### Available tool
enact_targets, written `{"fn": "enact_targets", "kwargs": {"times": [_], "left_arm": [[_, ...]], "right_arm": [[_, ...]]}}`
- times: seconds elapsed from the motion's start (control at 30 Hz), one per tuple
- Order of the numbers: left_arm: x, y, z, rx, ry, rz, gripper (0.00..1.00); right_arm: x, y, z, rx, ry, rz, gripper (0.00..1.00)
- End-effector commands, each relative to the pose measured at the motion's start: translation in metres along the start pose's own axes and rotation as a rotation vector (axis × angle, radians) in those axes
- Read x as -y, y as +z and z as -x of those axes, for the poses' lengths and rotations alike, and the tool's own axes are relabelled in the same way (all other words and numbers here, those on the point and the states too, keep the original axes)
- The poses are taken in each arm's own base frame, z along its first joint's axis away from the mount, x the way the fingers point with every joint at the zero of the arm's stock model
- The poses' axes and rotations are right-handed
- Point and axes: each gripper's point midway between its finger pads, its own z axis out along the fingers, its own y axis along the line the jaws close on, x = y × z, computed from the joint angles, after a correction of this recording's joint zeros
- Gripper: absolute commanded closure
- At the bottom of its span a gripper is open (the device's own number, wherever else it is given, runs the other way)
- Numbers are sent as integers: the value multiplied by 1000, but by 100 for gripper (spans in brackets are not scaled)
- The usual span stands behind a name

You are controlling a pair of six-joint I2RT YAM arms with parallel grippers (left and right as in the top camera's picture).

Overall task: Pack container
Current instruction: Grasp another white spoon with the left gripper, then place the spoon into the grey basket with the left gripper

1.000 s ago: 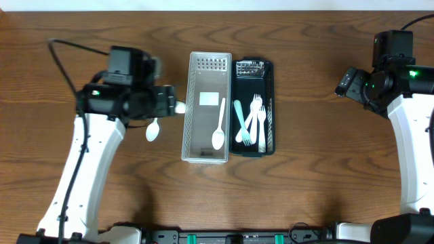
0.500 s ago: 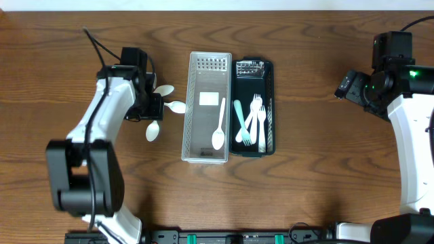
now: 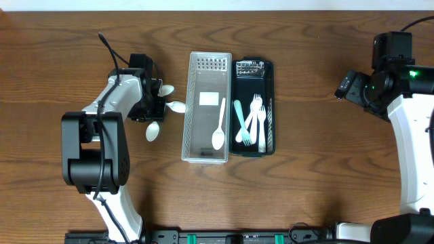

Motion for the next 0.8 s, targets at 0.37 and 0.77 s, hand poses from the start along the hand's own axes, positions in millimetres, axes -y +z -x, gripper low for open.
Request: {"fn": "enact_targets", "kwargs": {"times": [0.37, 0.77], "left_arm": [[2, -2, -40, -164, 3, -19, 94], [16, -145, -55, -74, -52, -68, 94]], "right_arm": [[4, 3, 0, -9, -3, -13, 1], [4, 3, 1, -2, -1, -9, 1]]}}
